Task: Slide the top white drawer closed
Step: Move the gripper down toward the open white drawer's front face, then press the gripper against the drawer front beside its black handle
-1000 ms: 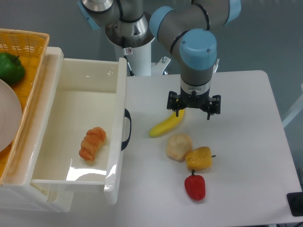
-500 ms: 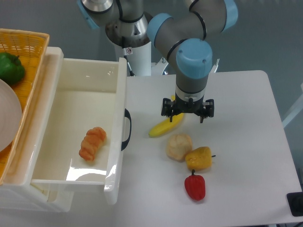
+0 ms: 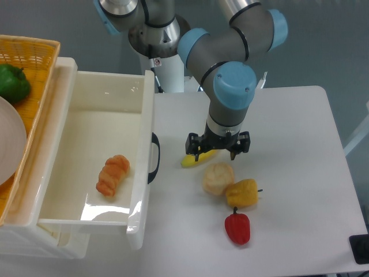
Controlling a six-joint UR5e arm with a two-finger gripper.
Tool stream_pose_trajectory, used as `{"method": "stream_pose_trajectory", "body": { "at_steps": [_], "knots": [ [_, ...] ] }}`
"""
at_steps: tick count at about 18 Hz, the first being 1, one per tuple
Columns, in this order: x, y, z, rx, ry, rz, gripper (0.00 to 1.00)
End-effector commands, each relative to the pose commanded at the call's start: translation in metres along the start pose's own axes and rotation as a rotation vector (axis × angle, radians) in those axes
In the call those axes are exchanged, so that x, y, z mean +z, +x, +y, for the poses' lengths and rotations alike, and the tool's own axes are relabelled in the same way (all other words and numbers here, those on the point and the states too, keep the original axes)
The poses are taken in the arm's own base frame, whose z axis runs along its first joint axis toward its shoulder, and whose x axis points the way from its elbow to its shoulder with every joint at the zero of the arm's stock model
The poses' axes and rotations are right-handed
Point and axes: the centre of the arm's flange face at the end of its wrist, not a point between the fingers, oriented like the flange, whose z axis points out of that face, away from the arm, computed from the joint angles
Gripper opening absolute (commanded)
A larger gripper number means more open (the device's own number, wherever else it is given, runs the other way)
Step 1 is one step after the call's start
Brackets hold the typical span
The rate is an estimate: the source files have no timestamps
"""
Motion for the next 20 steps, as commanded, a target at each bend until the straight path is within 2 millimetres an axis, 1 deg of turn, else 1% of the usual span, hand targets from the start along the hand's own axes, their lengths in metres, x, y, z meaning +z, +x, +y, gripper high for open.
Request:
{"method": "stream_pose_trajectory", "body": {
  "at_steps": [4, 5, 9, 11, 14, 17, 20],
  "knots": [
    [0.006, 0.004, -0.002, 0.006, -0.006, 0.010, 1.00],
    [0.008, 0.008, -0.003, 0.014, -0.009, 0.011, 1.00],
    [0.009, 0.015, -0.005, 0.020, -0.003, 0.029, 1.00],
    [0.015, 0.028, -0.009, 0.043, -0.012, 0.035, 1.00],
    [0.026, 0.029, -0.012, 0.048, -0.026, 0.043, 1.00],
    [0.032, 0.034, -0.014, 0.066, -0.035, 0.047, 1.00],
    [0.033, 0.035, -0.016, 0.066, -0.024, 0.070, 1.00]
  ]
}}
